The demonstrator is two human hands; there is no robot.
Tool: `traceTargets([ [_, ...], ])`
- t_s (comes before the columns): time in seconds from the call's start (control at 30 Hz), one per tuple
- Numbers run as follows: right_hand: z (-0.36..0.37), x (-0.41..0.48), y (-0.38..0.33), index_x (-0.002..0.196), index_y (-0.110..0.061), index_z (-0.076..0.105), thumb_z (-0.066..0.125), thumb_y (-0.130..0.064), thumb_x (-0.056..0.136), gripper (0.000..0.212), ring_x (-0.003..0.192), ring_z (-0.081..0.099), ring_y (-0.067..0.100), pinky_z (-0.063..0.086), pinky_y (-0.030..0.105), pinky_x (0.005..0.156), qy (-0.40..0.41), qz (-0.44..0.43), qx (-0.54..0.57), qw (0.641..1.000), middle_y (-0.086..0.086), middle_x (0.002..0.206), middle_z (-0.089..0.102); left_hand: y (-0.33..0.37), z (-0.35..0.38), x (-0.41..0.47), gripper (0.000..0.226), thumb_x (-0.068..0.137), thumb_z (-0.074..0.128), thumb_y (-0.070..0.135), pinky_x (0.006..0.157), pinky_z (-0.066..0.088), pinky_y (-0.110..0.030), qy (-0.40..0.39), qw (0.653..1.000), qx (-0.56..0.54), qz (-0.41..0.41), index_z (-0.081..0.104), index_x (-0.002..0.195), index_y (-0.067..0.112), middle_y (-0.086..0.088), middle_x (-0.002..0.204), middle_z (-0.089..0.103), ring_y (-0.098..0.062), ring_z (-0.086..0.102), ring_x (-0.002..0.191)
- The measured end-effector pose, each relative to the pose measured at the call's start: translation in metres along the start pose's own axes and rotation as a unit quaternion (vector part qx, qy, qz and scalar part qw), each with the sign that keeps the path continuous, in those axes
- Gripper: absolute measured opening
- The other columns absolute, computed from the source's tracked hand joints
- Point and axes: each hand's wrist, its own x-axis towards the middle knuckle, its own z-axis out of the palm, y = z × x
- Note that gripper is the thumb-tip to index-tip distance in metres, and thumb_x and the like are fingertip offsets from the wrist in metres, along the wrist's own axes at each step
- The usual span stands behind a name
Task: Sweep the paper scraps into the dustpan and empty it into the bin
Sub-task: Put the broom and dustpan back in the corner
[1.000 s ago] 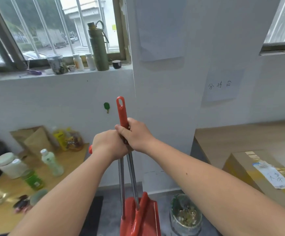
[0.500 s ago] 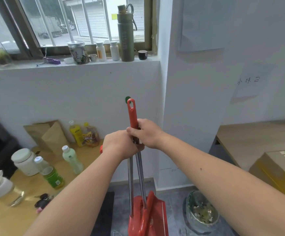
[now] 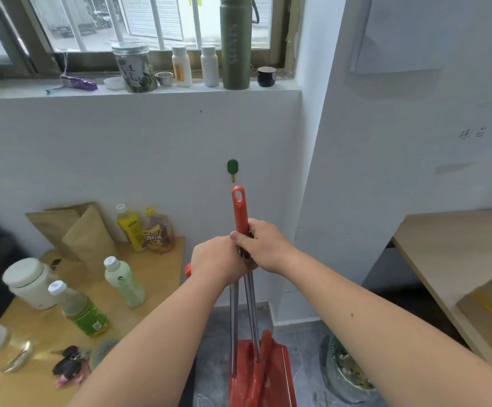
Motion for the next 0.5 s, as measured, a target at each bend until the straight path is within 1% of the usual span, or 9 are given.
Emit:
traceTargets([
  [0.1, -0.007, 0.027, 0.022, 0.077, -0.022, 0.053, 0.057, -0.034, 0.098, 0.025, 0.069, 0.054, 0.013, 0.046, 0.034, 0.07, -0.042, 0.004, 0.01, 0.999, -0.006, 0.074, 0.058, 0.003, 0.014, 0.025, 0.033, 0.08, 0.046, 0.06, 0.053, 0.045, -0.028, 0.003, 1.0, -0.001, -0.009, 0.061, 0.083, 0.031, 0.011, 0.064, 0.06, -0.014, 0.058, 0.058],
  [0.23, -0.018, 0.069, 0.052, 0.077, -0.023, 0.055, 0.058, -0.034, 0.097, 0.023, 0.073, 0.057, 0.016, 0.049, 0.038, 0.075, -0.091, 0.009, 0.043, 0.995, -0.004, 0.076, 0.061, 0.009, 0.032, 0.066, 0.037, 0.078, 0.046, 0.064, 0.058, 0.047, -0.028, -0.001, 1.0, 0.002, -0.031, 0.062, 0.089, 0.033, 0.013, 0.066, 0.058, -0.015, 0.058, 0.064],
  [0.37, -0.022, 0.113, 0.081, 0.078, -0.024, 0.055, 0.057, -0.035, 0.097, 0.023, 0.073, 0.057, 0.017, 0.05, 0.039, 0.074, -0.118, 0.015, 0.059, 0.991, -0.002, 0.077, 0.061, 0.011, 0.049, 0.111, 0.035, 0.079, 0.048, 0.063, 0.065, 0.055, -0.03, -0.02, 0.998, -0.008, -0.055, 0.063, 0.085, 0.032, 0.012, 0.067, 0.062, -0.014, 0.062, 0.066],
  [0.43, -0.02, 0.135, 0.096, 0.078, -0.022, 0.057, 0.058, -0.036, 0.096, 0.023, 0.071, 0.057, 0.018, 0.05, 0.04, 0.073, -0.126, 0.015, 0.062, 0.99, -0.001, 0.076, 0.061, 0.01, 0.057, 0.129, 0.033, 0.079, 0.049, 0.061, 0.066, 0.055, -0.031, -0.034, 0.997, -0.016, -0.063, 0.064, 0.085, 0.033, 0.012, 0.069, 0.063, -0.014, 0.063, 0.067],
  [0.5, -0.014, 0.152, 0.109, 0.076, -0.019, 0.058, 0.06, -0.034, 0.096, 0.025, 0.067, 0.056, 0.016, 0.048, 0.037, 0.069, -0.13, 0.017, 0.076, 0.988, -0.001, 0.072, 0.061, 0.007, 0.067, 0.145, 0.033, 0.078, 0.049, 0.062, 0.065, 0.054, -0.03, -0.043, 0.996, -0.02, -0.074, 0.065, 0.085, 0.033, 0.013, 0.071, 0.063, -0.014, 0.063, 0.068],
])
